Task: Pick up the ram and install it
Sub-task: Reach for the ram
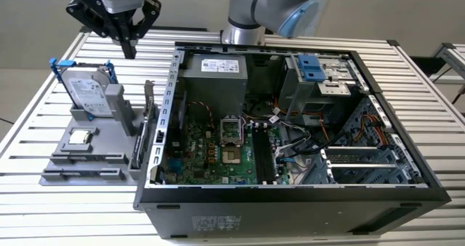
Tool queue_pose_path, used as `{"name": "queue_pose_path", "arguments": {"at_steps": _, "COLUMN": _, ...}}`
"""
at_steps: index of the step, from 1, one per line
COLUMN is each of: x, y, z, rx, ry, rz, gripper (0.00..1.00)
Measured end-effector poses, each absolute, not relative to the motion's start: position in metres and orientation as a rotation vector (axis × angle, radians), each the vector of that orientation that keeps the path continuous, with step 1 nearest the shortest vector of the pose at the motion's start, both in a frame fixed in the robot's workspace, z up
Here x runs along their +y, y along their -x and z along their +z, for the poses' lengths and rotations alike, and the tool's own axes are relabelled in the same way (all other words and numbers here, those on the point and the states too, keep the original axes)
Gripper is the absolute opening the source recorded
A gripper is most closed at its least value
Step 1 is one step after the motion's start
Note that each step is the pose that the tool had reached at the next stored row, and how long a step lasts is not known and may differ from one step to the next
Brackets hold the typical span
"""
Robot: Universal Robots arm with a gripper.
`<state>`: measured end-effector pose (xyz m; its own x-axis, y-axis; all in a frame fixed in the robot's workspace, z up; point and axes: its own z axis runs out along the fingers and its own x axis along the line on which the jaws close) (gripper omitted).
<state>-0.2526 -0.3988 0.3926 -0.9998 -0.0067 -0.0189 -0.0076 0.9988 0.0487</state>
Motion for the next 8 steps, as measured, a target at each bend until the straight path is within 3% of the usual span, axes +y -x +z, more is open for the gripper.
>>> {"name": "queue_pose_path", "arguments": {"at_steps": 8, "x": -0.3988, "y": 0.2591, "z": 0.3926, "rx": 3.122, "ry": 0.033, "rz": 0.076, "gripper": 0.0}}
